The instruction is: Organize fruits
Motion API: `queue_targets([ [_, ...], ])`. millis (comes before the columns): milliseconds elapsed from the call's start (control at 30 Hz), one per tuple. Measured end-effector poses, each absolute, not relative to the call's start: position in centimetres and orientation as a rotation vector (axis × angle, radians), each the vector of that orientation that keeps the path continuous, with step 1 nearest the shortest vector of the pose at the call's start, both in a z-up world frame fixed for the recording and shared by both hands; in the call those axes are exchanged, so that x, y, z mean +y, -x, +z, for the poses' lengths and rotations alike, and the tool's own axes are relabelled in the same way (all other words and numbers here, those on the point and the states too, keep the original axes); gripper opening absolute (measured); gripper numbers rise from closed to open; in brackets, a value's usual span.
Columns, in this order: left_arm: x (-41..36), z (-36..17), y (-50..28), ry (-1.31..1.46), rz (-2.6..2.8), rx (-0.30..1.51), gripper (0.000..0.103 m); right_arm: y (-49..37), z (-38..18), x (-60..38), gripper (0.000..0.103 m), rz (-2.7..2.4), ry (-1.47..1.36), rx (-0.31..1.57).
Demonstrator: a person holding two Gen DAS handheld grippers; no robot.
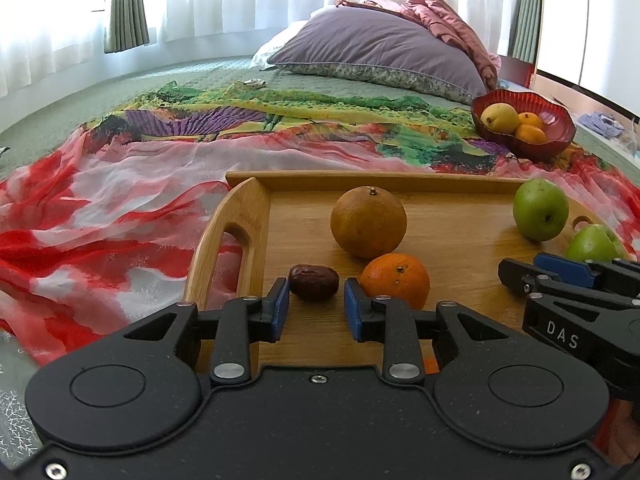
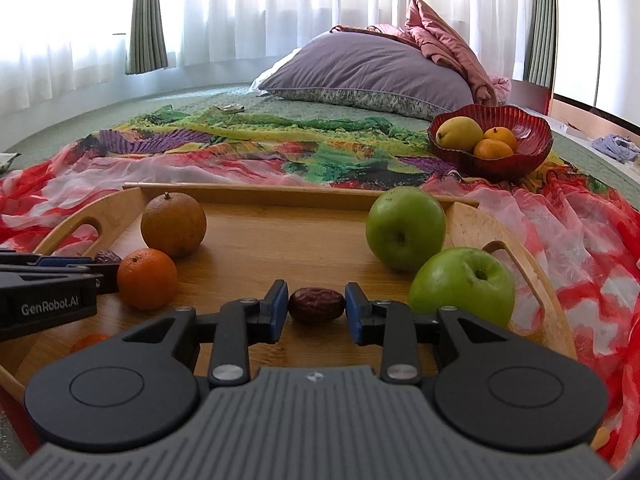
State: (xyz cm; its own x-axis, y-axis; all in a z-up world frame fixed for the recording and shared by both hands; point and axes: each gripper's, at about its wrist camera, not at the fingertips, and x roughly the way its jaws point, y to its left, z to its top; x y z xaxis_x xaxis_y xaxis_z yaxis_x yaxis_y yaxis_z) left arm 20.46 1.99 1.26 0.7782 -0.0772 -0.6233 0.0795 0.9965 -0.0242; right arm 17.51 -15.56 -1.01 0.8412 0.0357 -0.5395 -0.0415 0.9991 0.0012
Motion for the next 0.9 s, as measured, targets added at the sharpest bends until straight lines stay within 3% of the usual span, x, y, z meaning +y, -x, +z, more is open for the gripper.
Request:
queue_targets([
  [67,1.9,1.5,-20.3,-0.01,-0.075,0.673,0.038,-17.2,-0.7,-15.5,0.045,0.045,0.012,0.562],
  [133,1.9,1.8,-19.9,-0.017,-0.059,0.675,0.049,-16.8,-0.2,-15.5,0.053,0.047,0.019,0.55],
  [300,2.1,3.1,-18.4,-0.003,-0.083,0.658,0.079,-15.7,1.0,-15.6,0.061,0.053,0.032,0.515],
  [900,1.3,6.2,-10.9,-0.014,-0.119,0.603,0.099,-9.1,4.6,-17.8,0.091,0.078,0.07,0.39],
])
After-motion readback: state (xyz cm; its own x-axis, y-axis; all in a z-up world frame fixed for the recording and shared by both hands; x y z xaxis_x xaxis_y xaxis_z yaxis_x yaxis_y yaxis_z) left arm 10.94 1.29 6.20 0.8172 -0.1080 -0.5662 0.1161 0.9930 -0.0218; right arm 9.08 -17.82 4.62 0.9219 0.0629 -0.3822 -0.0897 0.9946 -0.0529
